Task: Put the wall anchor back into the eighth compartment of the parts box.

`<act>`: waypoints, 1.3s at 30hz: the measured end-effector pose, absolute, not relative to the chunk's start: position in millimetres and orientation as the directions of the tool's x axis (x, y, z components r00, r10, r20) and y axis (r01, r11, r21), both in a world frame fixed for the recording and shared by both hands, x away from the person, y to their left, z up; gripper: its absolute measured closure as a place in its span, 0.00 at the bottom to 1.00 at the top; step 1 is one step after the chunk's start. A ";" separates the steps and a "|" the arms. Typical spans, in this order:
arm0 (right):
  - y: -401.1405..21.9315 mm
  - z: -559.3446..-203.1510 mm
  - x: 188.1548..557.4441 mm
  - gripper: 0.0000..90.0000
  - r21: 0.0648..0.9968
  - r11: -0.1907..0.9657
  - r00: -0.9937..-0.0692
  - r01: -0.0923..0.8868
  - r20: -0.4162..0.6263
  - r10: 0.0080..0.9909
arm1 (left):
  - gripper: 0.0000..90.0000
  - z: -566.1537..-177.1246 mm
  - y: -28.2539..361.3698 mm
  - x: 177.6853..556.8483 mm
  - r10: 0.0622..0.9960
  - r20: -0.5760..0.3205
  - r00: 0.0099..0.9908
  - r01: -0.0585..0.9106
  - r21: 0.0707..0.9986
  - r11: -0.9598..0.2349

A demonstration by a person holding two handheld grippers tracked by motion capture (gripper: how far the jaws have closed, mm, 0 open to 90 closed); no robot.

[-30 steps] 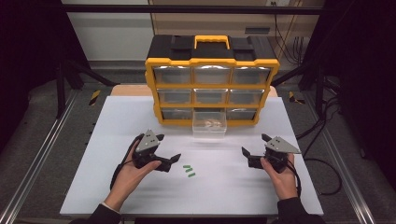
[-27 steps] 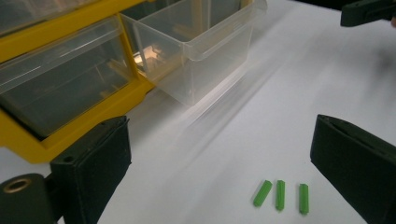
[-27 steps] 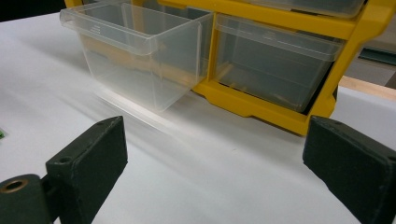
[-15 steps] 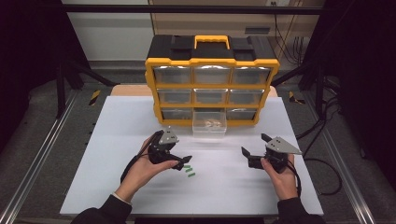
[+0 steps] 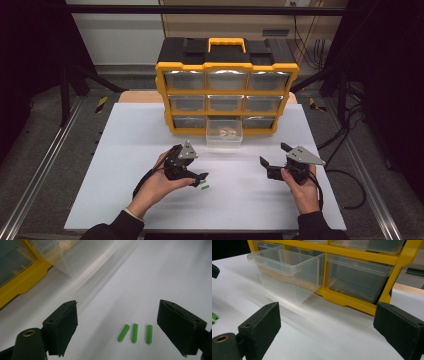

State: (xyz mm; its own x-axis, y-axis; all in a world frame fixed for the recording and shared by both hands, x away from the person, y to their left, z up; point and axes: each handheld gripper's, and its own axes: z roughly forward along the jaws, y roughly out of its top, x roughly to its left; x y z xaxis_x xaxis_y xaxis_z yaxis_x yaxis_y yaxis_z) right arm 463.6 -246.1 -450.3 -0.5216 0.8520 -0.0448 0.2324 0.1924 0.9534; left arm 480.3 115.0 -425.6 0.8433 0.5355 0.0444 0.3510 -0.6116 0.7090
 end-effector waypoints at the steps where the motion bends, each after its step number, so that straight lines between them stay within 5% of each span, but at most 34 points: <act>1: -246.2 -449.9 463.2 0.09 0.954 0.183 -0.521 0.237 -0.034 0.853 | 0.19 -425.1 115.4 480.5 0.535 0.041 0.844 0.352 0.710 -0.610; 20: -245.1 -451.5 464.4 0.09 0.952 0.188 -0.521 0.240 -0.037 0.853 | 0.57 -431.6 118.4 485.8 0.522 0.025 0.852 0.377 0.661 -0.648; 39: -247.8 -451.1 464.8 0.09 0.948 0.191 -0.512 0.253 -0.037 0.858 | 0.72 -449.4 112.6 488.6 0.486 0.010 0.874 0.382 0.605 -0.699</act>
State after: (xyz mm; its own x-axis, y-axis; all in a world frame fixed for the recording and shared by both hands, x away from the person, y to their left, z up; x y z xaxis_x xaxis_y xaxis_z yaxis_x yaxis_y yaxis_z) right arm 464.8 -247.8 -451.1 -0.5120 0.8582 -0.0367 0.2526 0.1913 0.9485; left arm 488.6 112.6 -449.4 0.8740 0.4858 0.0100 0.3817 -0.6992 0.6046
